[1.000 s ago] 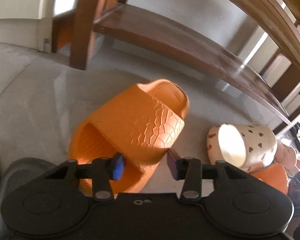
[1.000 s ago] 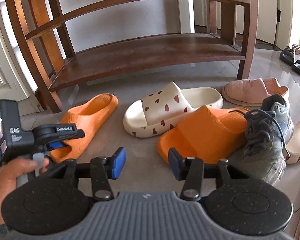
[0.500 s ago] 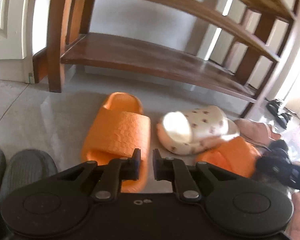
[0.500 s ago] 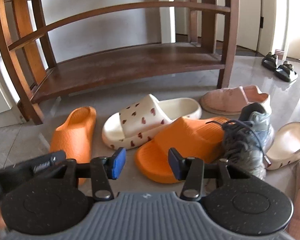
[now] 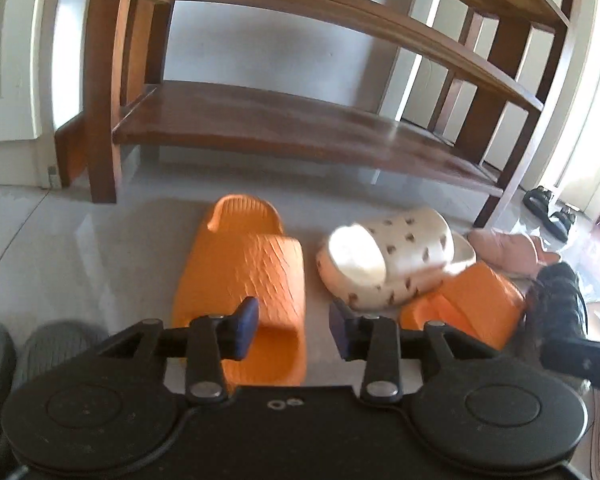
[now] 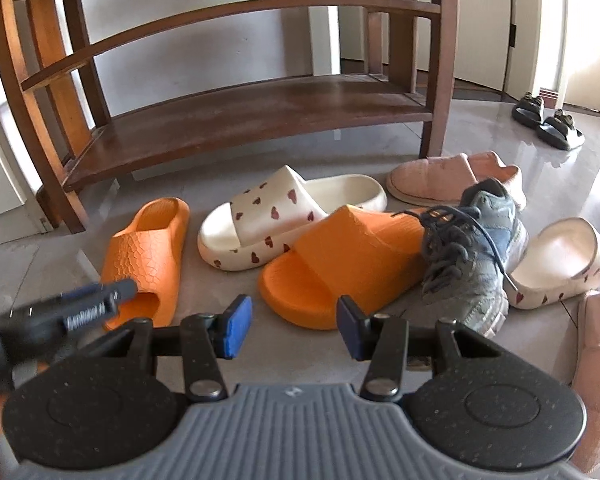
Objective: Organize scattered shoes
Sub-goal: 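Carry the orange slide with the left gripper and set it down, opening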
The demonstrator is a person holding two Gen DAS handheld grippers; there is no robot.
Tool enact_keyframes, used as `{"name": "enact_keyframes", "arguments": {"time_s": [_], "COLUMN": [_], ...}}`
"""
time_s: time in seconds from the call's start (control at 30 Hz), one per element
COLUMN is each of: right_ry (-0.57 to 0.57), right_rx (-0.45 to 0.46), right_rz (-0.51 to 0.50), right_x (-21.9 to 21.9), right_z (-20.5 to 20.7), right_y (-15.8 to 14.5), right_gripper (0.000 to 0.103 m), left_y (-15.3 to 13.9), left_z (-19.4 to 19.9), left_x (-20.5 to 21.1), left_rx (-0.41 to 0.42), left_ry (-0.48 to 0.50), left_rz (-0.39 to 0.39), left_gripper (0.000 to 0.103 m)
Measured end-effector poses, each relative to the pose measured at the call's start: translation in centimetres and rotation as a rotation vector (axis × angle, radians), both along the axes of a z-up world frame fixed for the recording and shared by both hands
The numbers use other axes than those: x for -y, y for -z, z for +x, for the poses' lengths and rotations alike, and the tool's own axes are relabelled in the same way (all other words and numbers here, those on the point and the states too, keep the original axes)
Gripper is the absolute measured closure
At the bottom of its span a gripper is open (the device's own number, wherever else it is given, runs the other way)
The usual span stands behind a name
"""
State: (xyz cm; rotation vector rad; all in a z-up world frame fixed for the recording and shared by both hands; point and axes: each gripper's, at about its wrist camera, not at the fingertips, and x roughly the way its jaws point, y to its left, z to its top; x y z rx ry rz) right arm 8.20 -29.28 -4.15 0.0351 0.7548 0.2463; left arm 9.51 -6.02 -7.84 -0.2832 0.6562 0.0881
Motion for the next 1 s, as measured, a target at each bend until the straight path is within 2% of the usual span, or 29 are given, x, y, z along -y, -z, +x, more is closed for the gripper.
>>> {"name": "enact_keyframes", "arguments": {"time_s": [0.07, 0.13, 0.2, 0.3, 0.37, 0.43, 0.6, 0.77, 1.0], "right_ry": [-0.017, -0.035, -0.046, -0.049, -0.051, -0.059, -0.064, -0.072, -0.059], "right_rx": [0.005, 0.007, 0.006, -0.003, -0.012, -0.022, -0.04, -0.046, -0.024], "right_rz": [-0.01, -0.021, -0.028, -0.022, -0.013, -0.014, -0.031, -0.066, -0.112], "right_x": [-0.2, -0.6, -0.8, -1.3, -1.6, -2.0, -2.3, -2.8, -3.2], "right_z": [0.3, 0.7, 1.3, 1.9, 1.9, 2.0, 2.4, 4.1, 7.4], "right_y": [-0.2, -0.3, -0.2, -0.1, 0.1, 0.3, 0.8, 1.0, 0.9], "right_gripper": [0.052, 0.052, 0.052, 0.051, 0.051, 0.051, 0.051, 0.052, 0.052], "left_y": [-0.4, -0.9, -1.5, -1.6, -1.2, -0.6, -0.2, -0.1, 0.2], "left_z": [1.0, 2.0, 3.9, 6.0, 7.2, 8.1, 9.2, 10.3, 10.0], "left_x": [-0.9, -1.5, -2.0, -2.2, -2.3, -2.4, -2.1, -1.3, -1.1], "left_rx": [0.026, 0.049, 0.048, -0.022, -0.072, -0.105, -0.07, -0.122, -0.137], "left_ry": [0.055, 0.129, 0.304, 0.521, 0.602, 0.627, 0.613, 0.676, 0.685], "left_rz": [0.005, 0.03, 0.09, 0.158, 0.205, 0.225, 0.235, 0.241, 0.255], "left_gripper": [0.05, 0.049, 0.049, 0.049, 0.049, 0.05, 0.05, 0.05, 0.05]}}
